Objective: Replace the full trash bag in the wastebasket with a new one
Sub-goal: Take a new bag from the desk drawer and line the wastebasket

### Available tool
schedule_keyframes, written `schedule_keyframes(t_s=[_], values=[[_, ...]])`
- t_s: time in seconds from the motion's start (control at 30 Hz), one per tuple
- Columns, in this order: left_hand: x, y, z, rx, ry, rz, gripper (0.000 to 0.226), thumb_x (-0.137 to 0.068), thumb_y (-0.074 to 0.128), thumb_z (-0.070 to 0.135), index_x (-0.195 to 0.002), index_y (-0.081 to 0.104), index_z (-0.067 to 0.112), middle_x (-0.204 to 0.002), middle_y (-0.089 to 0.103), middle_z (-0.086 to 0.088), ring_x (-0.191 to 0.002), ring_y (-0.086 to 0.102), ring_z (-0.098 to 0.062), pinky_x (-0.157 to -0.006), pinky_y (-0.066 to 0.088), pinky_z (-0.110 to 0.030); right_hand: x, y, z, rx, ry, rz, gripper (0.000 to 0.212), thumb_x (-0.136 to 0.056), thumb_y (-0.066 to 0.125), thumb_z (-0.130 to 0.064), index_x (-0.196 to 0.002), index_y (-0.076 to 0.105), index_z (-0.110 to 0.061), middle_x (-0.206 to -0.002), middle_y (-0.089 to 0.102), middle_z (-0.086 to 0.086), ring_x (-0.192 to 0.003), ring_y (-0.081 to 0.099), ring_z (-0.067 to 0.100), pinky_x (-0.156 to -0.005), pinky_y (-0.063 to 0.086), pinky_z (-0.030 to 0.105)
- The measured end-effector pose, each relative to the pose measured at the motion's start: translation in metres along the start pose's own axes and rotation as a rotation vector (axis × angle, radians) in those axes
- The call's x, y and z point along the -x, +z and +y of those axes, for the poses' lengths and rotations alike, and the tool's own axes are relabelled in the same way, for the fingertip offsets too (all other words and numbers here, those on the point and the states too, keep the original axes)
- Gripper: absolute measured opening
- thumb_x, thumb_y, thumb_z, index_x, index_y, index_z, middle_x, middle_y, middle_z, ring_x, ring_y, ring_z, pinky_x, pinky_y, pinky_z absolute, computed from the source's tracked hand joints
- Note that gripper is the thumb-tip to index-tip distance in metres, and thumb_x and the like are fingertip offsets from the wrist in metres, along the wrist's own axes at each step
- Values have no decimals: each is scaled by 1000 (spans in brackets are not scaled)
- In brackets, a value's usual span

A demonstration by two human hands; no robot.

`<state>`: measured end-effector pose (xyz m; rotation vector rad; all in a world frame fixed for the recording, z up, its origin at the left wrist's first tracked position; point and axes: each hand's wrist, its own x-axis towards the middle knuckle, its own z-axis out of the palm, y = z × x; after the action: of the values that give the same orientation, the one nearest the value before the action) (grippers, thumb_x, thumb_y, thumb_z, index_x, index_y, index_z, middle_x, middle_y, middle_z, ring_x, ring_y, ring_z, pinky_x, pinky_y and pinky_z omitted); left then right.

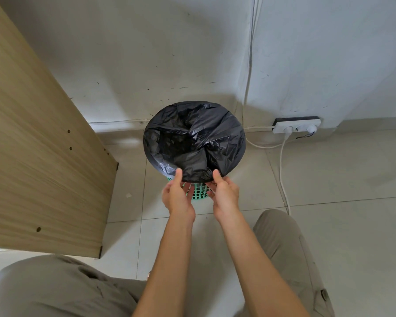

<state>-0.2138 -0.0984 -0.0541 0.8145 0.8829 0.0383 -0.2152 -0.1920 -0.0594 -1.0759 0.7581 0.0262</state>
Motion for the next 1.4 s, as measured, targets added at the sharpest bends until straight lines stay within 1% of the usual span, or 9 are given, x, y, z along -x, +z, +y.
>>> schedule_keyframes(t_s=[0.23,0.33,0.47,0.57,0.77,0.9,1.07,1.23,1.4], values=[[-19,-1,30,1,-38,25,31,-99,67,29,-117,67,4,-110,74,-10,-95,71,-23,-67,58,-31,-13,-9,-26,-59,-12,-107,14,-105,56,-10,-117,59,-3,-104,70,12,-80,65,22,-63,55,30],[-21,-1,33,-32,-109,-30,33,-99,65,38,-107,68,6,-94,72,-3,-81,63,-16,-63,50,-28,-25,-17,-38,-48,17,-115,8,-104,57,-11,-110,60,-5,-102,67,12,-76,58,20,-59,49,29],[-20,-1,39,96,-112,-44,19,-97,68,19,-102,65,1,-92,68,-10,-89,68,-20,-88,60,-36,-36,-25,-50,-97,57,-137,10,-104,58,-10,-96,56,-5,-91,61,10,-64,48,16,-50,38,27],[-19,-3,43,61,-96,-40,20,-97,69,18,-108,66,2,-107,71,-12,-97,68,-23,-75,59,-31,-43,-28,-54,-93,52,-141,14,-104,57,-11,-92,52,-7,-86,57,8,-62,44,15,-50,34,26],[-25,5,67,-24,-95,7,37,-94,72,37,-112,65,5,-96,73,-9,-81,68,-20,-60,57,-30,-61,-31,-60,-25,26,-177,10,-104,58,-13,-98,51,-8,-89,52,9,-64,41,14,-47,31,25],[-33,2,73,10,-87,-33,31,-99,67,21,-119,62,-2,-113,68,-17,-98,69,-27,-72,61,-38,-73,-30,-69,42,-1,-218,13,-105,55,-13,-94,50,-9,-87,54,7,-63,41,13,-45,29,24],[-45,1,82,-115,34,58,52,-91,78,29,-128,52,4,-117,69,-14,-101,71,-34,-89,60,-56,-87,-27,-82,114,-8,-297,19,-106,54,-11,-87,51,-9,-85,60,6,-59,46,11,-43,29,23],[-57,-5,90,-148,-17,-20,43,-96,69,11,-134,54,-3,-124,70,-19,-104,71,-35,-88,60,-50,-100,-23,-89,83,24,-251,17,-103,61,-14,-88,57,-6,-88,62,8,-64,47,13,-43,31,22],[-65,-2,104,-131,89,64,24,-91,77,12,-104,61,0,-110,71,-18,-98,73,-35,-91,61,-50,-113,-17,-98,155,-2,-278,20,-104,58,-15,-86,54,-8,-87,61,8,-60,44,12,-42,28,22]])
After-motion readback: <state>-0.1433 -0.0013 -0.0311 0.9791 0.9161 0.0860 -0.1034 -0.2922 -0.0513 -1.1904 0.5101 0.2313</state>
